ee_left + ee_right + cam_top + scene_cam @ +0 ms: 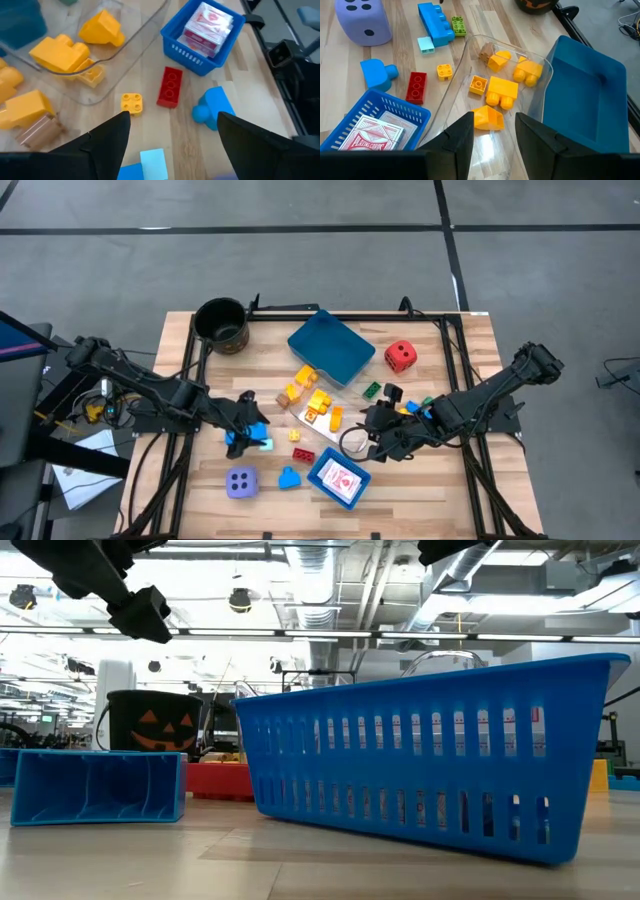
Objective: Pick & Place Toys
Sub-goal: Put the yellow and green game piece block into the transparent bin
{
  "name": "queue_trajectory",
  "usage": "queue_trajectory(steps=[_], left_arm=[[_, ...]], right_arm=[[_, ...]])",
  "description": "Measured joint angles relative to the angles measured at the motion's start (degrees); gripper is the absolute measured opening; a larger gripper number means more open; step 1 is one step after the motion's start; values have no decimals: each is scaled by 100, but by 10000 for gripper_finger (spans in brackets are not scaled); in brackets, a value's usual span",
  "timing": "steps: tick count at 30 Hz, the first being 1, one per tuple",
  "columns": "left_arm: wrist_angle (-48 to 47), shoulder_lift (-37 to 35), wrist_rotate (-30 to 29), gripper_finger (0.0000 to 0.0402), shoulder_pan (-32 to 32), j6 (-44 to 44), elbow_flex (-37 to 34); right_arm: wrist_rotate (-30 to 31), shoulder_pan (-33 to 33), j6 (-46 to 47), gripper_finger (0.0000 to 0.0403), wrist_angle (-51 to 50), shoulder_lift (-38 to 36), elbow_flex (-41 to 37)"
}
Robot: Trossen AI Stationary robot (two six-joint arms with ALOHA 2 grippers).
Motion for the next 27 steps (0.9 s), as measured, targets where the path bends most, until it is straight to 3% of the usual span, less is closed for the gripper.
queue_trajectory(steps=[5, 10, 13, 22, 27], left_arm=[[-206, 0, -159, 294, 7, -8, 2], [-1235, 2, -1039, 294, 118, -6, -2], [-1493, 2, -1281, 294, 257, -14, -144], [-1398, 4, -976, 294, 961, -18, -931], [-1146, 4, -762, 294, 1235, -12, -949]], right_arm=[[0, 0, 2, 136, 0, 0, 0], [0, 0, 2, 136, 0, 0, 0], [0, -2, 2, 136, 0, 0, 0], [0, -2, 2, 136, 2, 0, 0], [0, -2, 2, 136, 4, 0, 0]])
